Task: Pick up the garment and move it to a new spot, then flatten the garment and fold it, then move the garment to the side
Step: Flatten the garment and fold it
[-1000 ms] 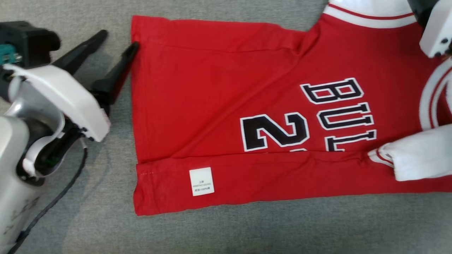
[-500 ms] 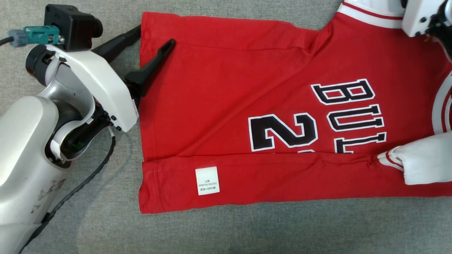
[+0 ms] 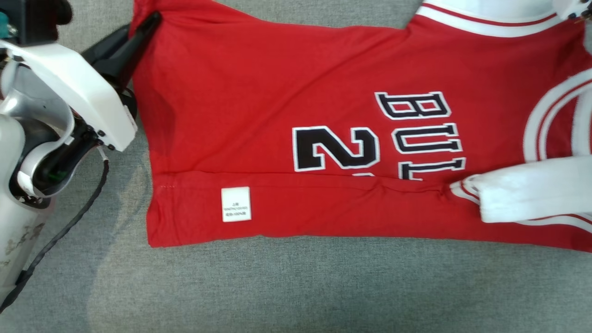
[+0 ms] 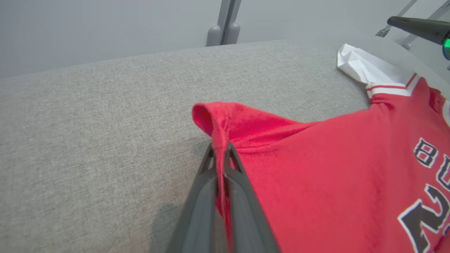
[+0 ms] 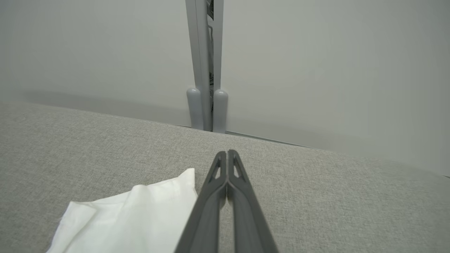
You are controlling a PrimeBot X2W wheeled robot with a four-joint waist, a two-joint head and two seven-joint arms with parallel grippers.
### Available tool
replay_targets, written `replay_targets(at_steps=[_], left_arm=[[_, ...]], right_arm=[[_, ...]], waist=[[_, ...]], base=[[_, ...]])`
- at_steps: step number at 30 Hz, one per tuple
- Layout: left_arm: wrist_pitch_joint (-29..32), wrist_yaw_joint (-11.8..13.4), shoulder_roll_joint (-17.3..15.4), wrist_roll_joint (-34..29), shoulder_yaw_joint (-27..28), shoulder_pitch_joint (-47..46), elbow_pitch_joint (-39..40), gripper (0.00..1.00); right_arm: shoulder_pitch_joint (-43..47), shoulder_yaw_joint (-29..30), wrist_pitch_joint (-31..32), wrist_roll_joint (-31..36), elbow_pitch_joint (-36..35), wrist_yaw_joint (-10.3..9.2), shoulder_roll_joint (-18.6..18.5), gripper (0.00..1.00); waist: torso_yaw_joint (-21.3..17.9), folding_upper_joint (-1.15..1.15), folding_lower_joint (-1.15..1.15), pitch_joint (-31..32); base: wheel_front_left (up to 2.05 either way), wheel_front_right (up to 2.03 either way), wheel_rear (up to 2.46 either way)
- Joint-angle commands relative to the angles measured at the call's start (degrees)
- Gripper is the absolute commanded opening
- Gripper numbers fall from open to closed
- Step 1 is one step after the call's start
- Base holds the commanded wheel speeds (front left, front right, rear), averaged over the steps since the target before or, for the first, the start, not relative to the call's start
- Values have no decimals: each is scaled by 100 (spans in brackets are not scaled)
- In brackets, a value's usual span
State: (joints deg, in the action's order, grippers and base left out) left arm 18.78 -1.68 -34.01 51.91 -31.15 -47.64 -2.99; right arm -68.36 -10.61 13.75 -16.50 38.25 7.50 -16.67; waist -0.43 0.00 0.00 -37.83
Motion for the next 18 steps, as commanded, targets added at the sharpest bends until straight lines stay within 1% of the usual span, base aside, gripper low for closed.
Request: replay_targets(at_steps=[1,3,4,7,14,18], left_arm=[[-9,42,-57,24,73,-92,-14,0],[17,66,-96,91,126,-44,14,0],[65,48,-114,150,103,46,54,0],[109,66,-149,218,84,177,129,0],[147,107,-222,243,103,240,241,0],[131,119,-199,222,81,228,245,0]], right_arm=[[-49,42,-108,-54,66,-1,-48,0],[14,42,-170,-168,95,-1,-45,0],[133,43,-82,-285,172,-1,-22,0],[193,-39,-39,-333,212,-1,-45,0],[49,-251,80,-433,182,-1,7,0],[-11,-364,61,-466,235,-1,-11,0]], waist=[[-55,0,0,75],[-96,0,0,133],[-128,0,0,188],[-155,0,0,211],[-150,0,0,89],[-126,0,0,73]], base=[[0,0,0],[0,0,0],[0,0,0],[0,0,0],[0,0,0],[0,0,0]])
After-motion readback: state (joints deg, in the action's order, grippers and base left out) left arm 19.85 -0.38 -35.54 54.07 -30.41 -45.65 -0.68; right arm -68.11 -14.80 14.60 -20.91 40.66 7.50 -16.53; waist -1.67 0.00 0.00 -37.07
